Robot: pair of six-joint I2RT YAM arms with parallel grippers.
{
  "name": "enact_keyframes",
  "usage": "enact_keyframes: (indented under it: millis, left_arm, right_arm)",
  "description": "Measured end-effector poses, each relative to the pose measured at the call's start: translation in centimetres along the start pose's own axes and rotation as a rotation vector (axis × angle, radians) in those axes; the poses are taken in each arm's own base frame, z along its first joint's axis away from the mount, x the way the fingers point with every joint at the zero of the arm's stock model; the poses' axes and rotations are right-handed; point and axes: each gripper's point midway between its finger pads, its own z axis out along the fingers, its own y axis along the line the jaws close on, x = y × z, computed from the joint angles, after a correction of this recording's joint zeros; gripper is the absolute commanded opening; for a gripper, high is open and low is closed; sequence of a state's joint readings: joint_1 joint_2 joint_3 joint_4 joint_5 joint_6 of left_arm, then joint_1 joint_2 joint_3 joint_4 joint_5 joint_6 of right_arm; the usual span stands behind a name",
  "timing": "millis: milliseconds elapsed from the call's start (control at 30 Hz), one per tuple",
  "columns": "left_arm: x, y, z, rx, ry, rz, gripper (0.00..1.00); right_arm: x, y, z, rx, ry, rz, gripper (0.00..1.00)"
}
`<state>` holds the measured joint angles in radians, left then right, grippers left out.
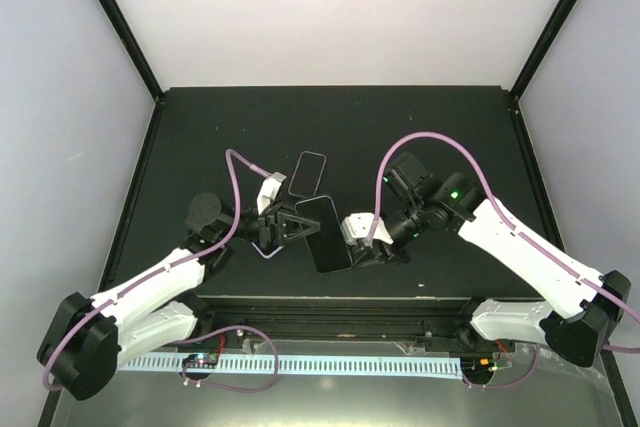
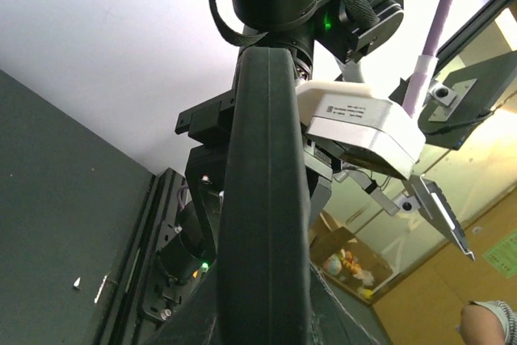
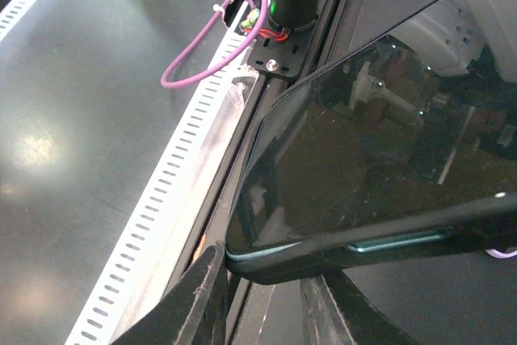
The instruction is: Take the phone out of the phone case
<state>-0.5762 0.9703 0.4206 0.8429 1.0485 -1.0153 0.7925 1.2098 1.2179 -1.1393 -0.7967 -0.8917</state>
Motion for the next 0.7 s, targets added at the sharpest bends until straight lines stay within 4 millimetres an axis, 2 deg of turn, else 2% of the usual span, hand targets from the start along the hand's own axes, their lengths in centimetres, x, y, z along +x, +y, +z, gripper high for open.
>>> enact_keyframes:
  millis: [500, 700]
  left_arm:
    - [0.3, 0.6, 0.2, 0.001, 0.016, -0.044, 0.02]
    - [0.2, 0.9, 0.0, -0.009, 0.012, -0.048, 0.02]
  right_arm:
    - [1.2, -1.2, -0.1, 0.029, 0.118, -0.051, 0.24]
    - [1.5, -1.8, 0.1, 0.043, 0.136, 0.018, 0.24]
